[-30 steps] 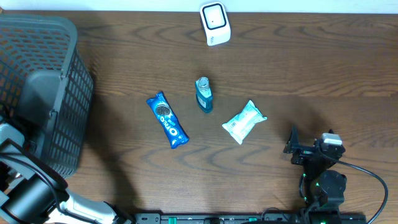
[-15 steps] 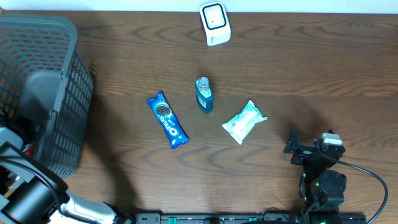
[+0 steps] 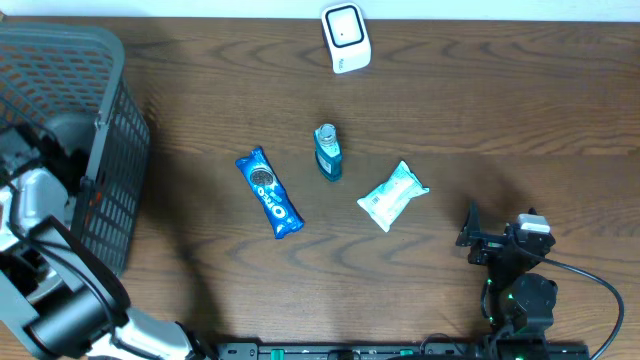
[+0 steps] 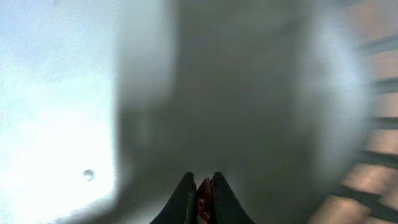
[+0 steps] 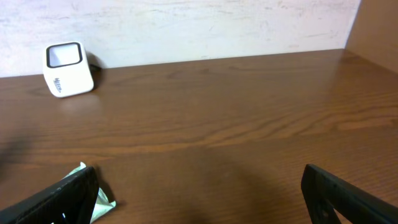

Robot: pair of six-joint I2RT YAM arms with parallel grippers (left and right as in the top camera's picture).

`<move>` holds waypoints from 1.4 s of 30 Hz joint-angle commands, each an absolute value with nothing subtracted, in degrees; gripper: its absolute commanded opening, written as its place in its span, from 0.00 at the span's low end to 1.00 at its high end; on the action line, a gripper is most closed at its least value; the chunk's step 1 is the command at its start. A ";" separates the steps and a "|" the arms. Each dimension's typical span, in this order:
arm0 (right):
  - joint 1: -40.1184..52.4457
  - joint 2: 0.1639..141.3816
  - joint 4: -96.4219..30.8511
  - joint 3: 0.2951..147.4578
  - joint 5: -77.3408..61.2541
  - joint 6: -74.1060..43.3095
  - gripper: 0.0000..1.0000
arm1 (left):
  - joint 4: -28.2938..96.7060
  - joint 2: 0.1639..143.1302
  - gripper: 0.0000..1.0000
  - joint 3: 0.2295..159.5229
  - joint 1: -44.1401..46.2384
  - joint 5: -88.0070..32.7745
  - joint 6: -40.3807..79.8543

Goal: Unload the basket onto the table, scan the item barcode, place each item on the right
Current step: 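Grasp the red Nescafe stick inside the basket with the left gripper, then lift the Nescafe stick out and carry it toward the scanner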

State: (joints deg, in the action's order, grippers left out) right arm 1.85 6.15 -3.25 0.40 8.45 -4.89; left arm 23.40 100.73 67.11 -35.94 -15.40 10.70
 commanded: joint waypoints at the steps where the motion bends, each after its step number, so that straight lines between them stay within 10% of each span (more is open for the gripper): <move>1: 2.35 6.02 -3.44 0.32 8.69 -4.19 0.99 | 23.51 92.16 0.07 72.40 -35.24 -16.08 11.46; 17: 2.35 6.02 -3.46 0.32 8.69 -4.19 0.99 | 20.86 66.98 0.07 73.28 -33.32 -34.92 19.68; 42: 2.35 6.02 -3.44 0.32 8.69 -4.19 0.99 | 7.68 84.60 0.07 73.25 14.74 -78.72 35.33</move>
